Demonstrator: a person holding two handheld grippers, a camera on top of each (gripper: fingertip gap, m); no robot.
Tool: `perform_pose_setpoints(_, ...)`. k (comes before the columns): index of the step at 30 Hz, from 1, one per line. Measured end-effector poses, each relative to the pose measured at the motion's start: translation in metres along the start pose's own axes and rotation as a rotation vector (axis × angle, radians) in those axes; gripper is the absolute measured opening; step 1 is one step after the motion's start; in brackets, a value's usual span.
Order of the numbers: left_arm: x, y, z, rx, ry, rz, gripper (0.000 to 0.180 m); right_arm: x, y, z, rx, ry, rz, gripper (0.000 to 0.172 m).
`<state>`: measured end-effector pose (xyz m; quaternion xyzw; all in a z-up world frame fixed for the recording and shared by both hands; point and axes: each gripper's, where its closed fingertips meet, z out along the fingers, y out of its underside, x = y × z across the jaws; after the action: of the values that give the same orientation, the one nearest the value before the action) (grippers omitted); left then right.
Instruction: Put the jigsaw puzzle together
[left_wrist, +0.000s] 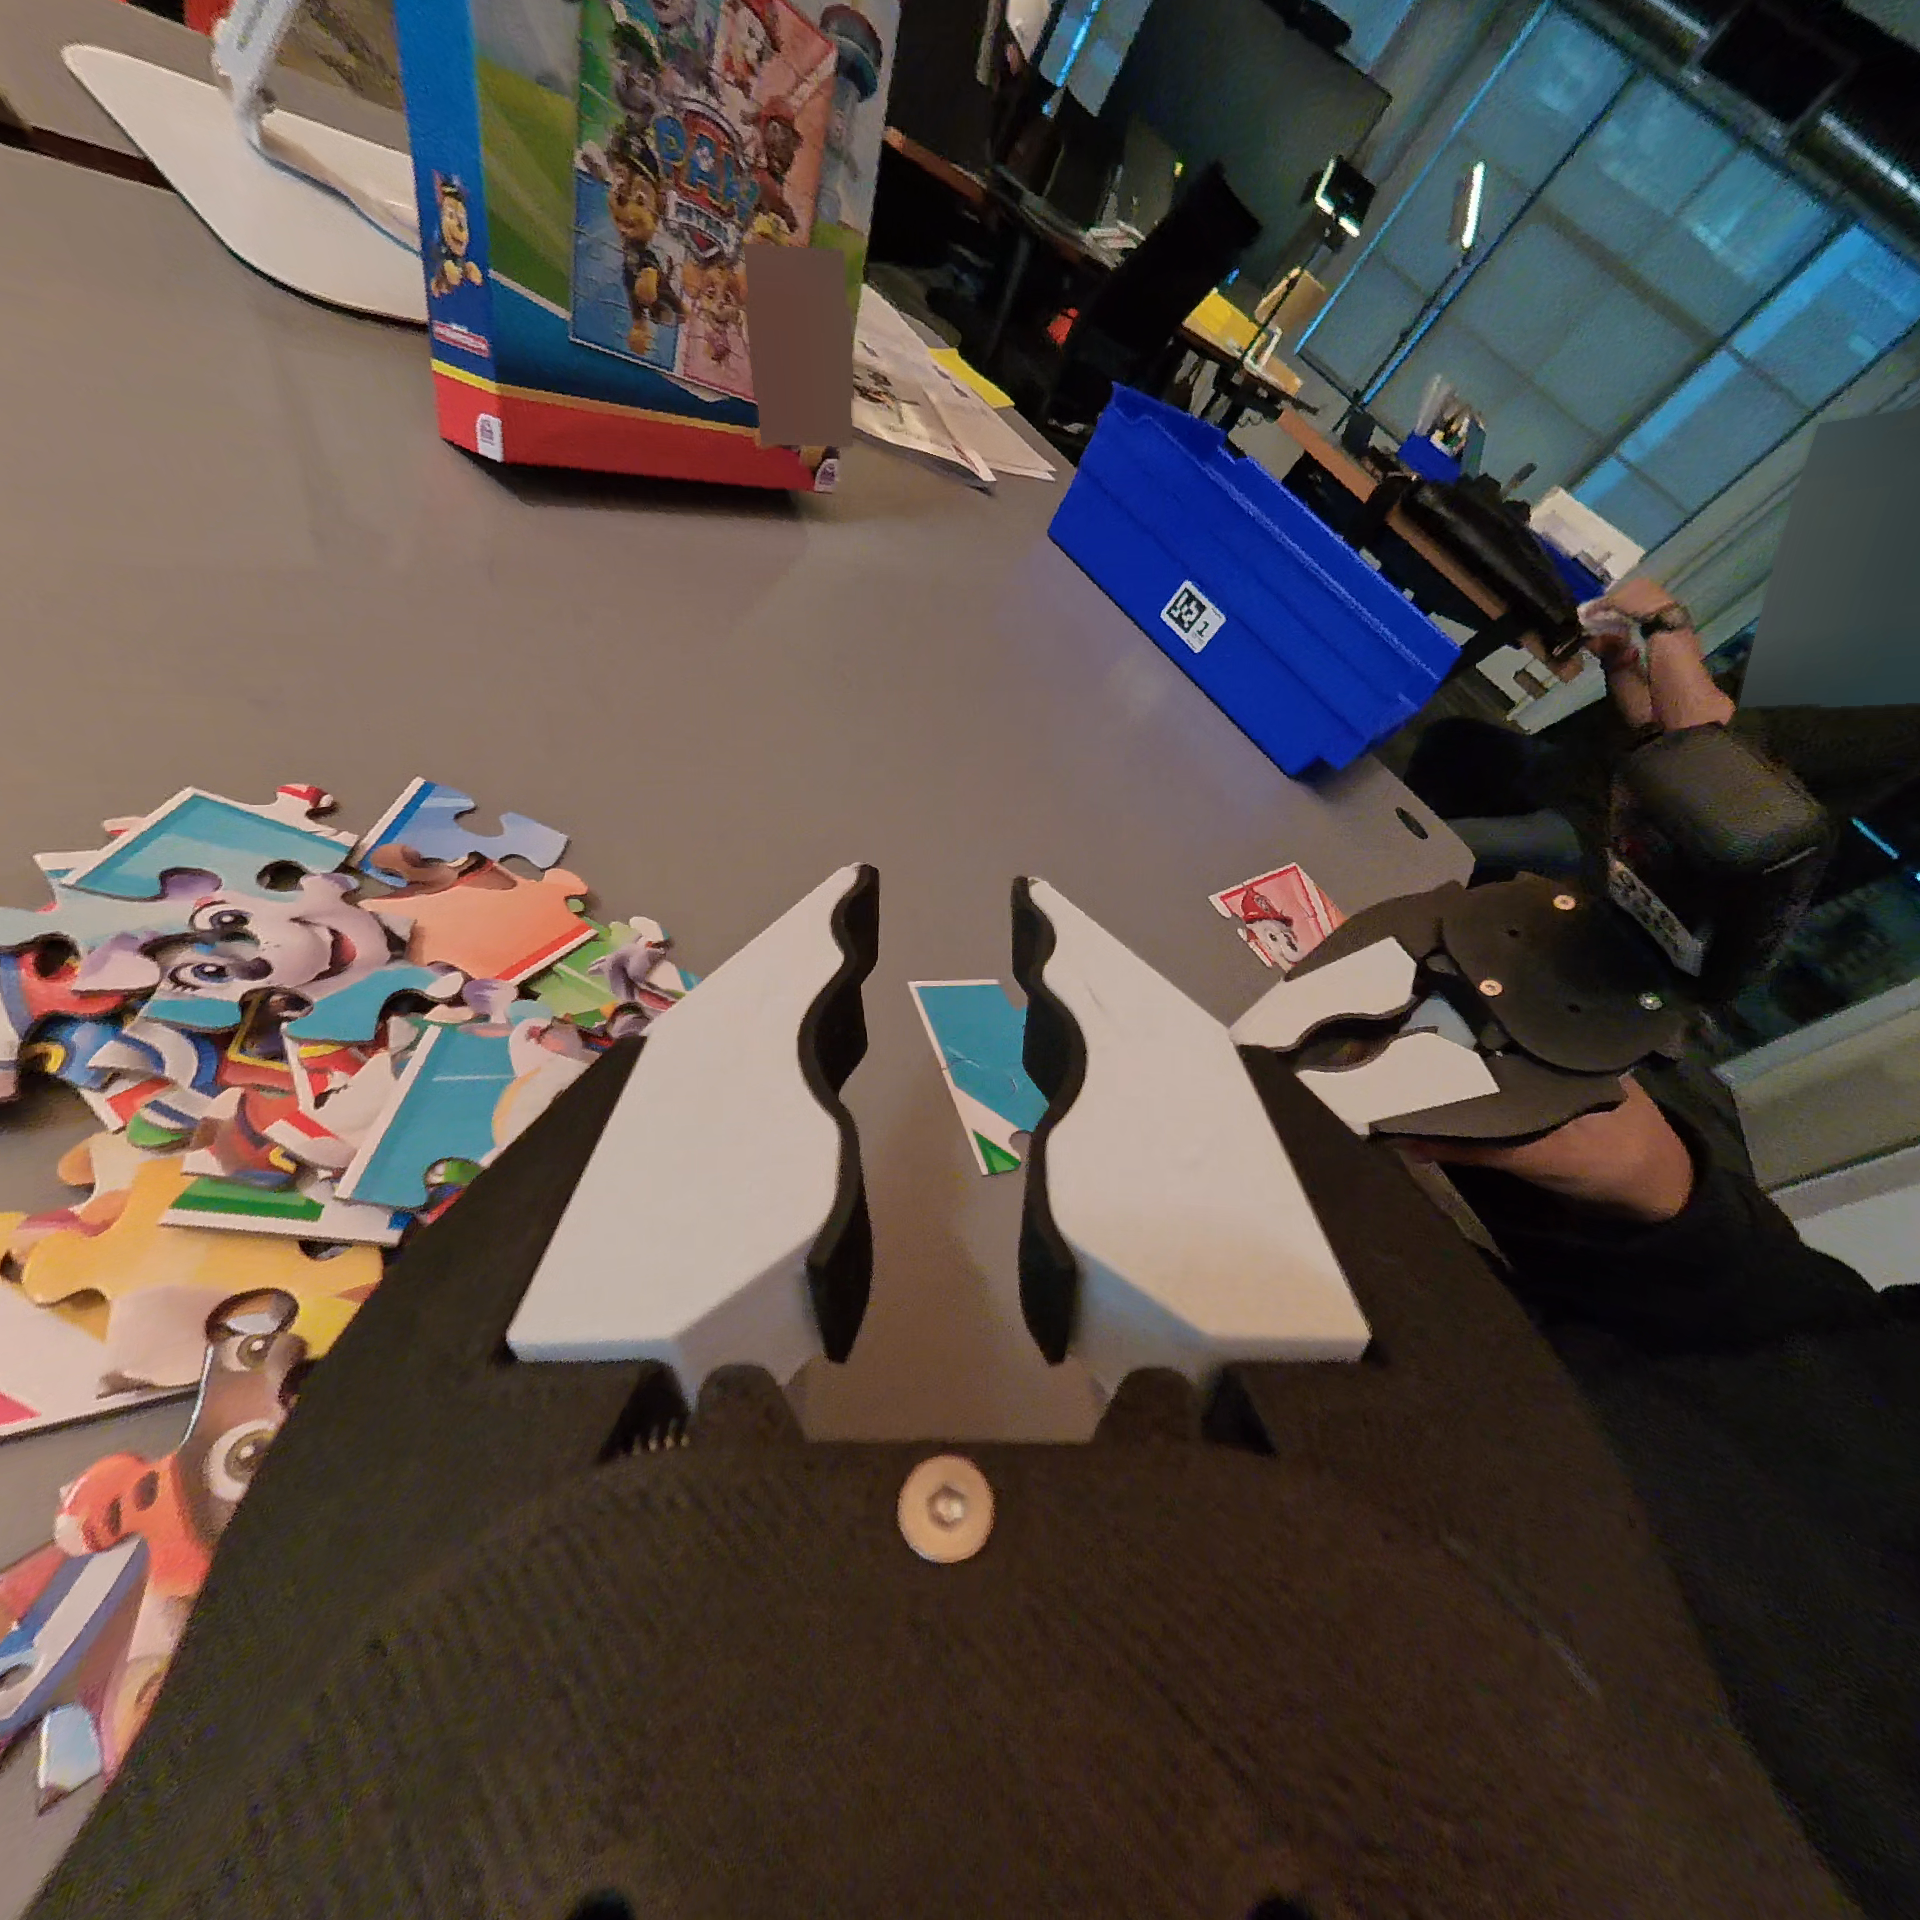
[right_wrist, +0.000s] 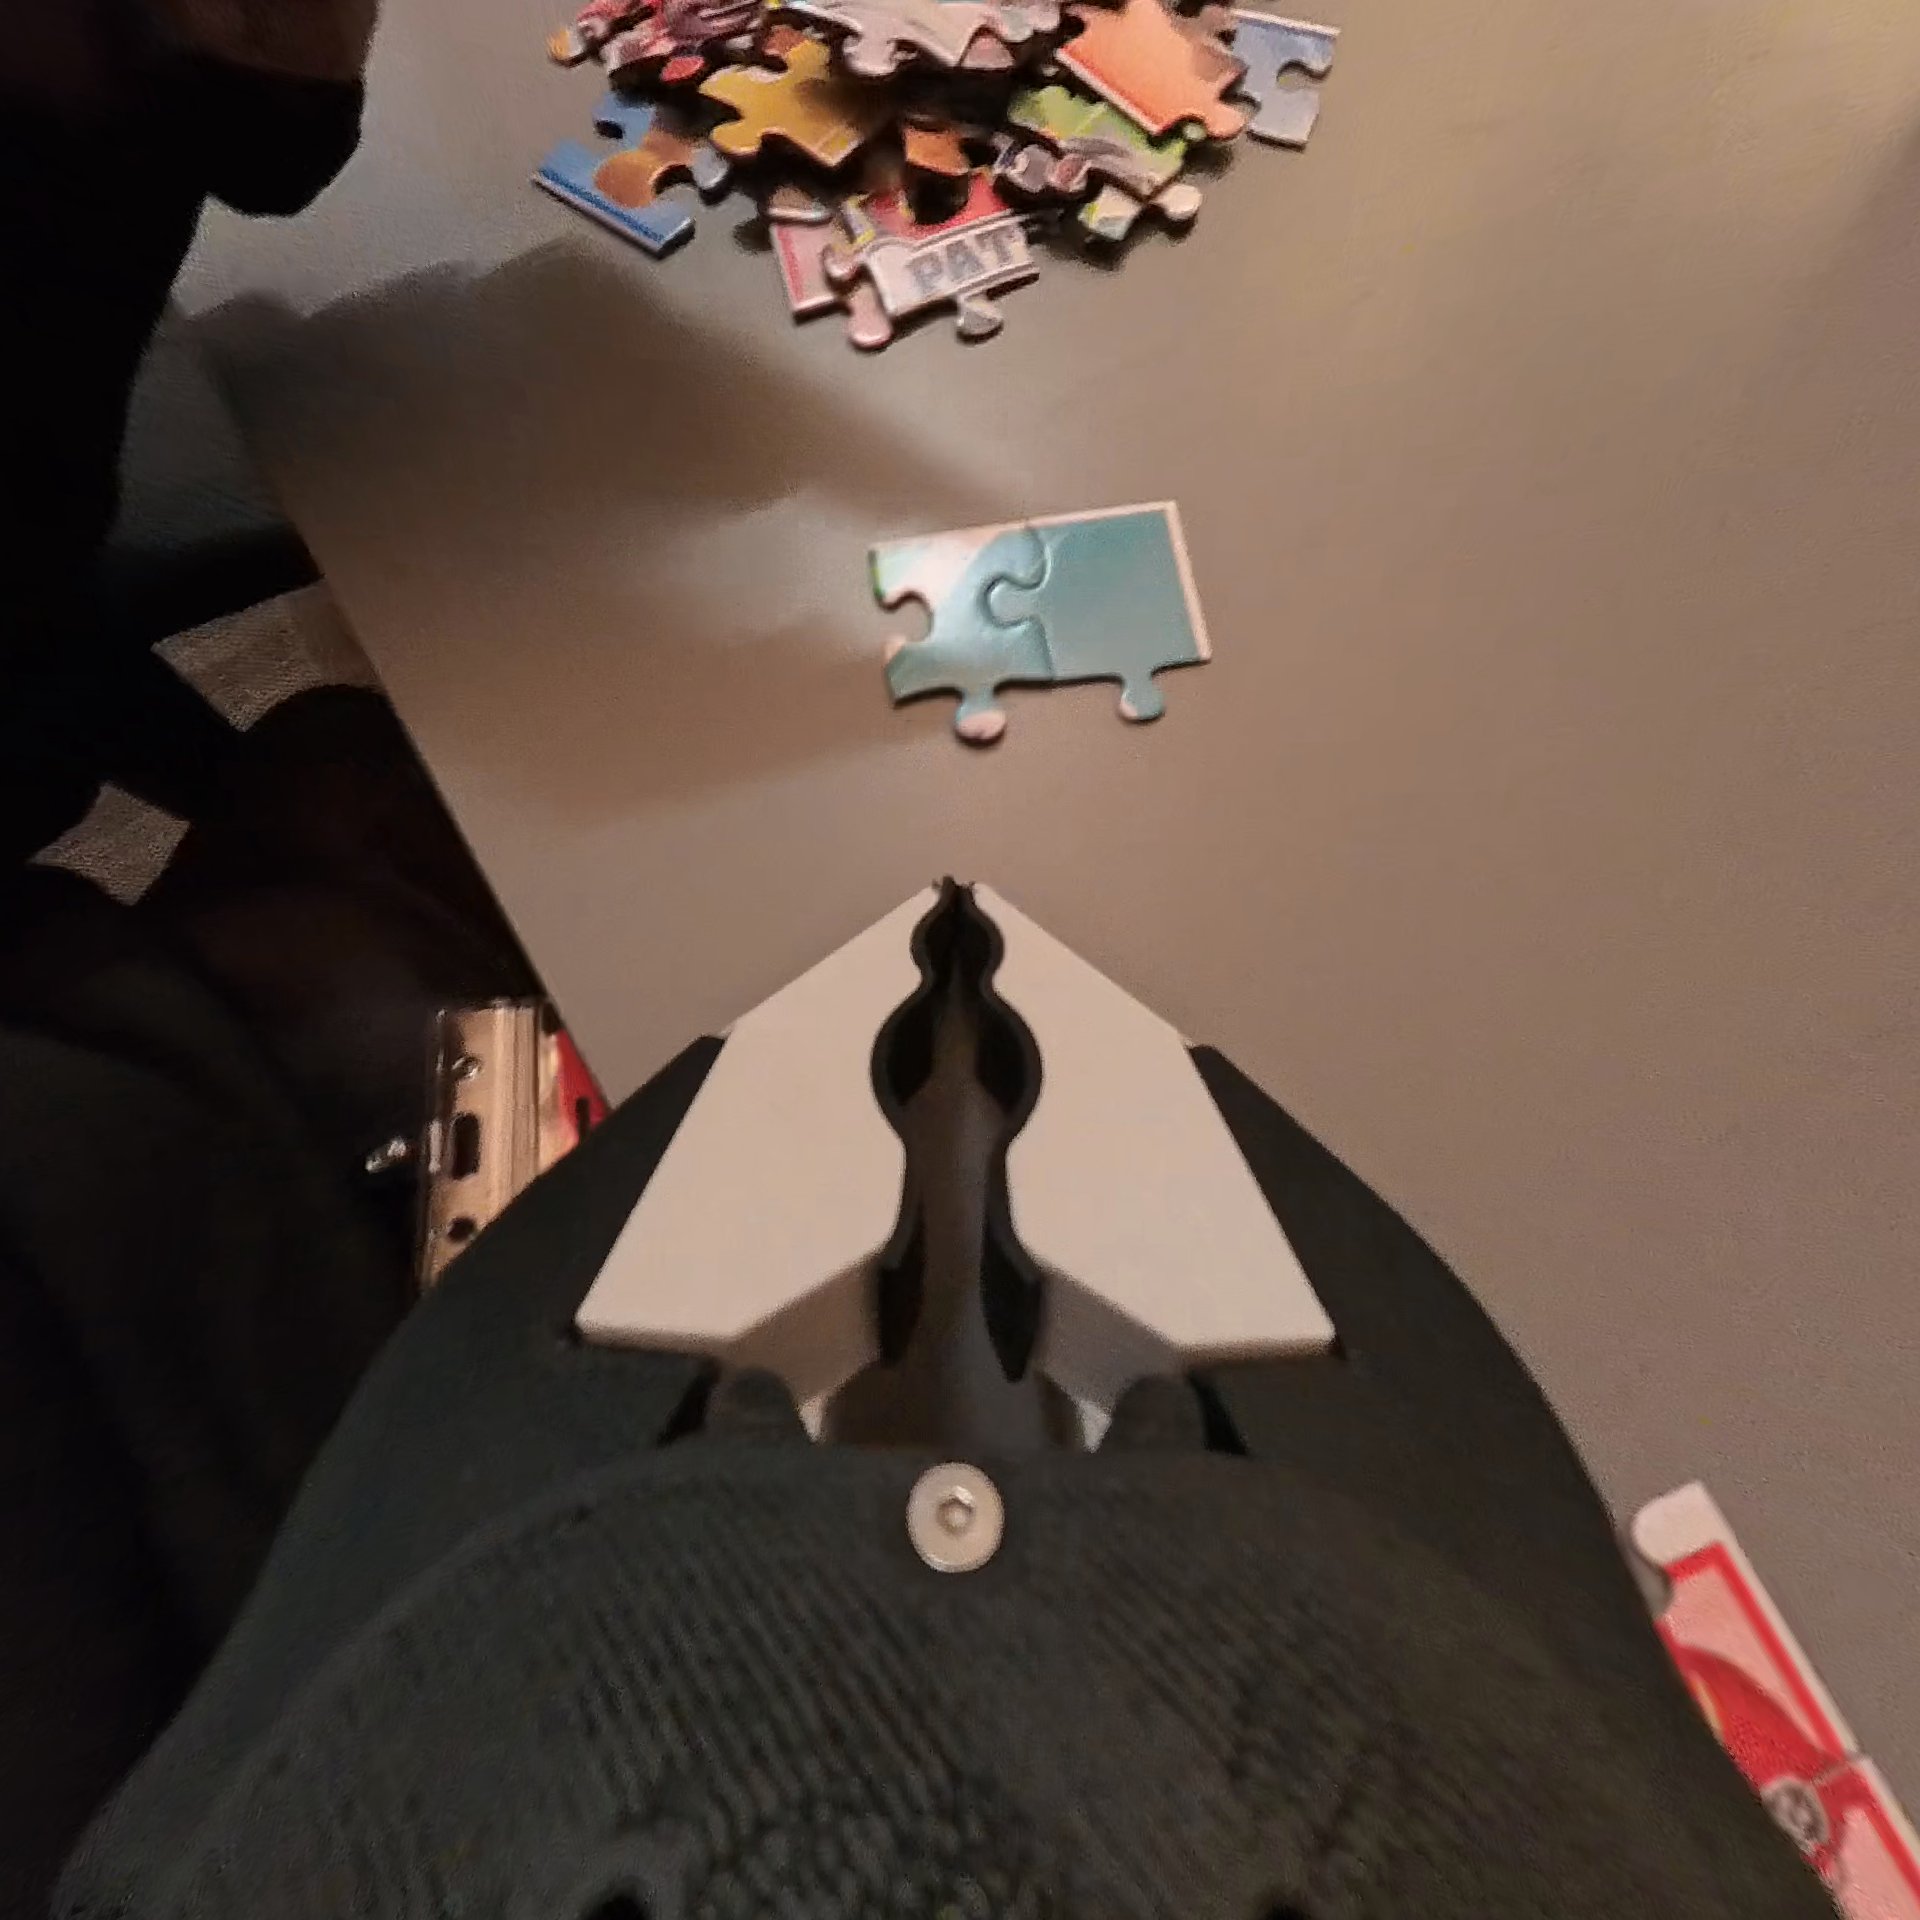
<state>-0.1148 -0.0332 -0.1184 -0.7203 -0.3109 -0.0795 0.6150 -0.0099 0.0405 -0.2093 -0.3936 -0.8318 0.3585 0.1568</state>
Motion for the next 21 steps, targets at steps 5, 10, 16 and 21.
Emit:
perform_pose_setpoints(5,0.012,0.016,0.011,-0.104,0.022,-0.015,0.028,0.007,0.000,-0.007,-0.004,0.056,-0.055,0.019)
perform_pose_setpoints(10,0.022,0.072,0.035,-0.482,-0.191,0.079,0.072,0.009,-0.003,-0.011,0.036,0.065,-0.062,0.030)
perform_pose_setpoints(16,0.023,0.108,0.047,-0.658,-0.318,0.179,0.068,0.007,-0.002,-0.020,0.088,0.093,-0.078,0.032)
perform_pose_setpoints(21,0.019,0.112,0.044,-0.707,-0.393,0.278,0.040,0.006,-0.003,-0.023,0.101,0.116,-0.104,0.032)
